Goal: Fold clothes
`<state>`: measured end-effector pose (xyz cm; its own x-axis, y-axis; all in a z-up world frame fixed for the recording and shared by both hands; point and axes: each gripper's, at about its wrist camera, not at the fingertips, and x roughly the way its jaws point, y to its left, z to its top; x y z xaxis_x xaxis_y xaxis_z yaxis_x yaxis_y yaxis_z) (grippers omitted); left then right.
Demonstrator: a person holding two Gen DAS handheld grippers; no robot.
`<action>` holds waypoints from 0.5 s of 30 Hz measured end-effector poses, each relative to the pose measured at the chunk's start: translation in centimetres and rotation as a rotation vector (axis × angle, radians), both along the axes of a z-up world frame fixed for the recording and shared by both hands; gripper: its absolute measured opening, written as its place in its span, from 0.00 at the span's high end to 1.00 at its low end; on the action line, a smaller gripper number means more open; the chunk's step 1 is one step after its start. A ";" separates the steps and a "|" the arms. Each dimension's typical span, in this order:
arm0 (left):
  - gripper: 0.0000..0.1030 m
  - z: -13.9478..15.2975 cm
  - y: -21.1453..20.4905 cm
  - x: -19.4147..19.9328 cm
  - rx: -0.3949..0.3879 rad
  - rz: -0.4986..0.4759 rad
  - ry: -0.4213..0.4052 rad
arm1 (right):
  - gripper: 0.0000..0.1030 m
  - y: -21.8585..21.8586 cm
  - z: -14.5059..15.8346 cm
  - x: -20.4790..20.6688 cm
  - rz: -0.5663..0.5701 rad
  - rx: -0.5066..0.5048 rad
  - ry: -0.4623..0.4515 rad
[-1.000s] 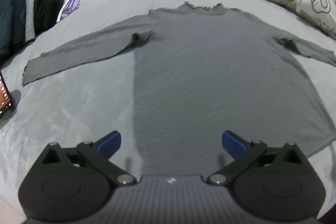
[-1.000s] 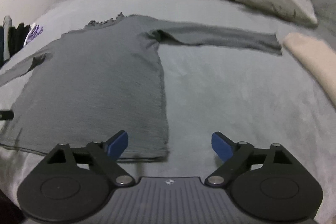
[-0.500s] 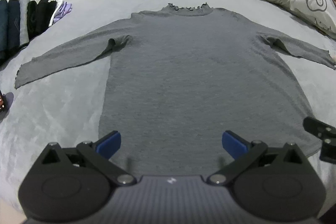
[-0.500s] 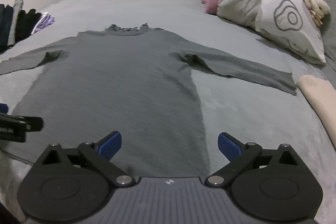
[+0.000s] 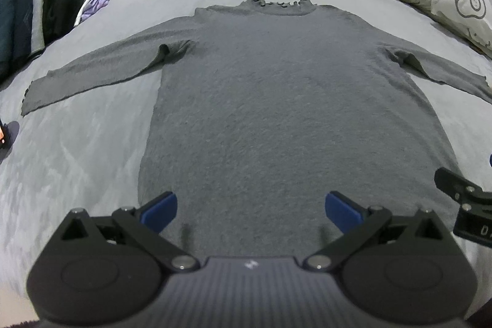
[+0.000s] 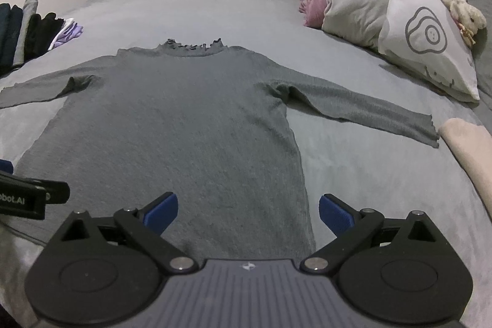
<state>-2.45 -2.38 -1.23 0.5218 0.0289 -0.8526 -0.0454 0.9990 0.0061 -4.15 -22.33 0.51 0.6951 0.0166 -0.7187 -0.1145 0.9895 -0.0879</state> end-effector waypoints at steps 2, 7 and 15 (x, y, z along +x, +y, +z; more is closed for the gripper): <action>0.00 0.0 -0.3 0.0 0.010 0.002 0.013 | 0.04 -0.1 -0.1 0.0 -0.003 0.004 0.005; 0.00 -0.4 -1.0 -0.2 0.000 -0.022 0.032 | 0.04 -0.6 -0.1 0.0 -0.009 0.008 0.009; 0.00 -3.2 -1.4 0.6 0.006 -0.008 0.132 | 0.04 -0.8 -1.0 0.3 -0.007 0.004 0.053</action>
